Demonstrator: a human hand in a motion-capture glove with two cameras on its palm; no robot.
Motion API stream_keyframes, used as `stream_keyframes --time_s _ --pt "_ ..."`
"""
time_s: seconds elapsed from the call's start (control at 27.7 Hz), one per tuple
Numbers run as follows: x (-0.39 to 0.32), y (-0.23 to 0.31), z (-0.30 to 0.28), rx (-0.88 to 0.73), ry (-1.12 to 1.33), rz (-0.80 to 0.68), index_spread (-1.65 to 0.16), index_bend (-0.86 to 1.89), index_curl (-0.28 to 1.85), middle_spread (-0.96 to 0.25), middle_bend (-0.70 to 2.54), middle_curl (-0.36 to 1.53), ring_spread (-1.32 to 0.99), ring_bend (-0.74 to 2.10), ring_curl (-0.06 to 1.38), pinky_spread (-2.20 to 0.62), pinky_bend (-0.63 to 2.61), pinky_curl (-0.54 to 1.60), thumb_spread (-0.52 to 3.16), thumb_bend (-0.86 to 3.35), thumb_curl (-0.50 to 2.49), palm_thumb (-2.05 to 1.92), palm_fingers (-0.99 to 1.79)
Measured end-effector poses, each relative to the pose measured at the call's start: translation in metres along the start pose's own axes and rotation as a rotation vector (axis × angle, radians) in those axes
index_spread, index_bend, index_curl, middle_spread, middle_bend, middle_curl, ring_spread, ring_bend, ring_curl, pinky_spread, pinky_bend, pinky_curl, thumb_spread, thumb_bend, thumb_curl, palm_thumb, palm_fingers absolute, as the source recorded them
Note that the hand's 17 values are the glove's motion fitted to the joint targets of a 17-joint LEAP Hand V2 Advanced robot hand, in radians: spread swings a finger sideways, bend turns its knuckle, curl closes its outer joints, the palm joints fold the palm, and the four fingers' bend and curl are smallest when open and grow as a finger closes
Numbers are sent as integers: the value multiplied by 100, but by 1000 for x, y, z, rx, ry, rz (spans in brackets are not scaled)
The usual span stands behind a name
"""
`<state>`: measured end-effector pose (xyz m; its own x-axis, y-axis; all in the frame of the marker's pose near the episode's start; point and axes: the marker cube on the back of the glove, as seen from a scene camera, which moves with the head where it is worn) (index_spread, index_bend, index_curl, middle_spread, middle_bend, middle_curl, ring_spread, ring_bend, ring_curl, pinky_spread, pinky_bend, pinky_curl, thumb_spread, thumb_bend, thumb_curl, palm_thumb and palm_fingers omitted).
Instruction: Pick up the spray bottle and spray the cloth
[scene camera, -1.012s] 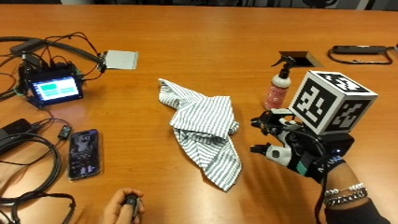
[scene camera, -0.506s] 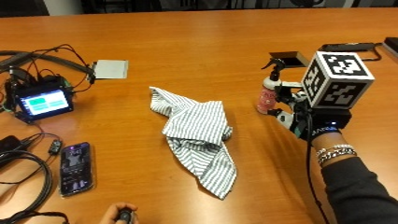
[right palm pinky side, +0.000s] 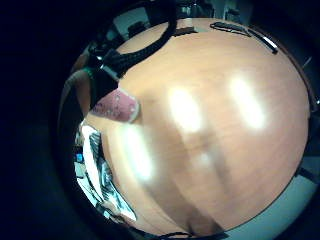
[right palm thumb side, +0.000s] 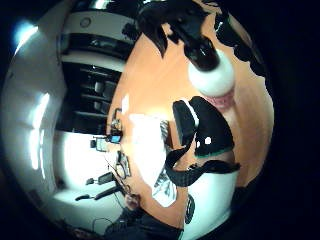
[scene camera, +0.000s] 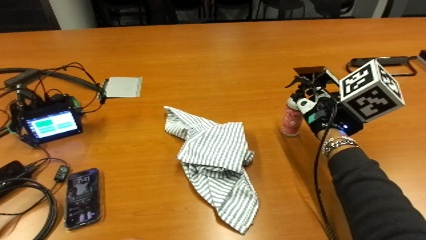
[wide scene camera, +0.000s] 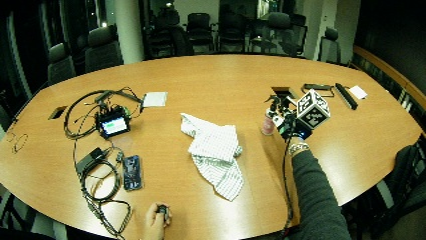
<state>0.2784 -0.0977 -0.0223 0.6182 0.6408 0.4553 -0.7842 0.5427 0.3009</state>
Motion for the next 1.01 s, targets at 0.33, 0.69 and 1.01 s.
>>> stream_keyframes --time_s 0.33,0.69,1.01 --pt "14 -8 20 93 -290 -36 -30 18 32 -9 25 37 -9 36 34 10 22 32 124 10 30 76 91" --pt "11 -19 21 220 -502 -153 -29 16 37 -16 35 43 -14 36 36 6 14 28 116 10 39 87 109" --pt "13 -13 -2 426 -510 -301 -28 17 41 -19 35 45 -18 43 40 -9 28 32 120 4 43 82 133"
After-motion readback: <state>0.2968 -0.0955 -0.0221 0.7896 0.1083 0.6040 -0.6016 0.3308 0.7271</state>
